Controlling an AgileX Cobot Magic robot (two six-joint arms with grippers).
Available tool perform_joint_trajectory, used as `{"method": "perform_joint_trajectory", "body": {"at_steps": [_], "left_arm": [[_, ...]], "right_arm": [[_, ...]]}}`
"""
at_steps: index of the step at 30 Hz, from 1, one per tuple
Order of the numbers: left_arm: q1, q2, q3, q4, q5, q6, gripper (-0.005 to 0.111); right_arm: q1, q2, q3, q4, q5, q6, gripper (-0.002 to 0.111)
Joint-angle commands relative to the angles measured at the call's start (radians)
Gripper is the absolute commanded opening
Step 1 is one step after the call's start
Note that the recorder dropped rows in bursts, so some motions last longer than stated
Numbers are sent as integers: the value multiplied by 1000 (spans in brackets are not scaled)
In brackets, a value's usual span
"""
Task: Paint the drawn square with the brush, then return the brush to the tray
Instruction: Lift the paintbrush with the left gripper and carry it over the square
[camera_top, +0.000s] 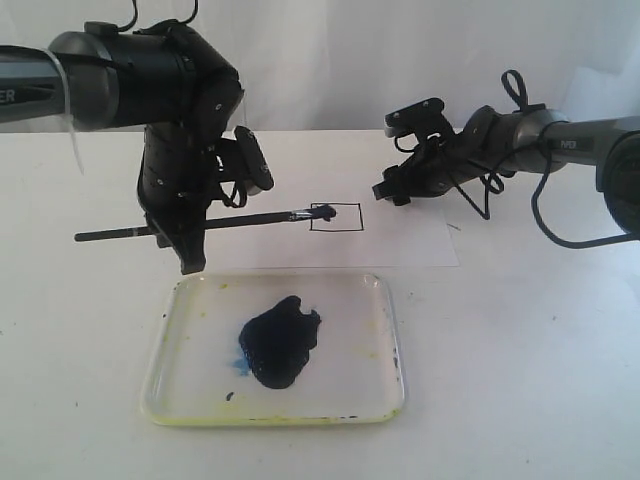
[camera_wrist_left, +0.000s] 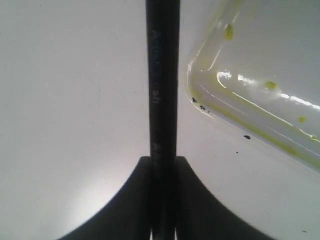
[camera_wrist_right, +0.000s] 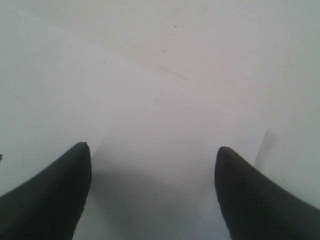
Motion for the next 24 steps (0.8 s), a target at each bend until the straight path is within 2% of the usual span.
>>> {"method": "perform_joint_trajectory", "body": {"at_steps": [1,8,17,24], "left_arm": [[19,6,-7,8,-32,0,0],[34,8,-7,1,-129,27,0],[65,31,-9,2,-143,67,0],[67,71,-25,15,-217,114,0]], "right_arm": [[-1,4,5,-8,2,2,66],[-1,4,5,-8,2,2,66],[-1,4,5,-8,2,2,66],[-1,4,5,-8,2,2,66]]}}
